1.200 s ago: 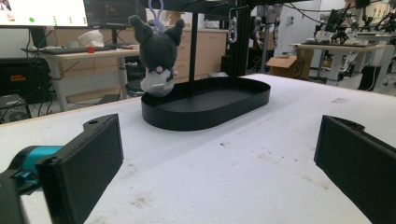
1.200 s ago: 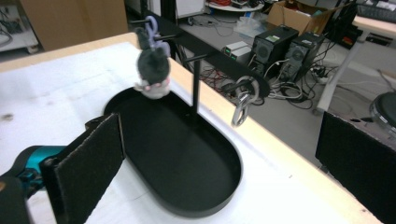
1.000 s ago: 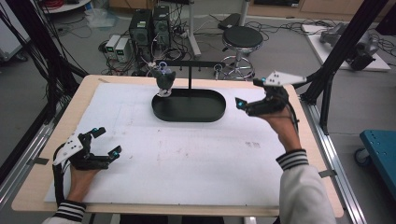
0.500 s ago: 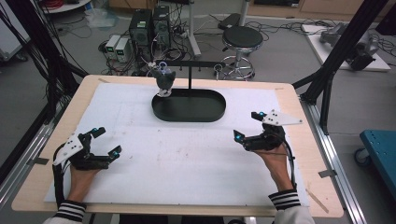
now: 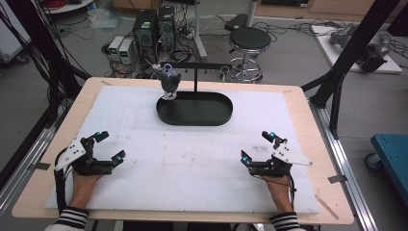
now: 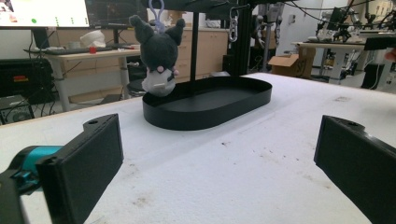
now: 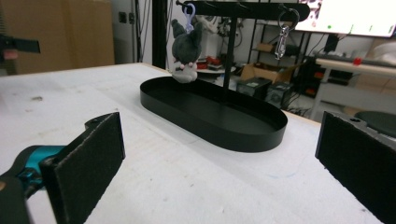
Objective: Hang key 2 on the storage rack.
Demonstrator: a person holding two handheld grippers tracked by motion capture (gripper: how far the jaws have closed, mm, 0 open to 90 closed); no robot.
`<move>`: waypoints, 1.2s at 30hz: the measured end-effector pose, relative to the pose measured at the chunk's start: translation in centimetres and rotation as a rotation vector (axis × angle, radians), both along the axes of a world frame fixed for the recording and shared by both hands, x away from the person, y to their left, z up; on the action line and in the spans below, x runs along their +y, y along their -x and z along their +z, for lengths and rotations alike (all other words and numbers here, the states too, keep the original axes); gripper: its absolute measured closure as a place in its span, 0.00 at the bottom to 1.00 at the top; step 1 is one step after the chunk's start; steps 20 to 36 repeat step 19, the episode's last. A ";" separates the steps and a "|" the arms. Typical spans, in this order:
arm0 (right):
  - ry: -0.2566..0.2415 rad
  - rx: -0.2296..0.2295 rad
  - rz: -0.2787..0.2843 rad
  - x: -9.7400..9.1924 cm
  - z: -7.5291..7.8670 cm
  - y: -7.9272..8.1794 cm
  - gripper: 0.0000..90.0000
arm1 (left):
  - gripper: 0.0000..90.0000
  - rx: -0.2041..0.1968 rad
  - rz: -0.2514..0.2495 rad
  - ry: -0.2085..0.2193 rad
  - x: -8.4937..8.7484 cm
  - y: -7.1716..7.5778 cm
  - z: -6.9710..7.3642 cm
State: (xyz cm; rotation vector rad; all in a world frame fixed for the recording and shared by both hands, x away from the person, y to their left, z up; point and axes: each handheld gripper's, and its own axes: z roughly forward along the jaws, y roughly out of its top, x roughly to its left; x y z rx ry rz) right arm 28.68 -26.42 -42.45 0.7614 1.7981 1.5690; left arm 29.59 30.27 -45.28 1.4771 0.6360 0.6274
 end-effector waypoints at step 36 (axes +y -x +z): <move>-0.008 0.014 -0.031 -0.2 -2.6 0.5 0.01 | 0.02 0.000 0.002 0.002 0.0 0.0 0.0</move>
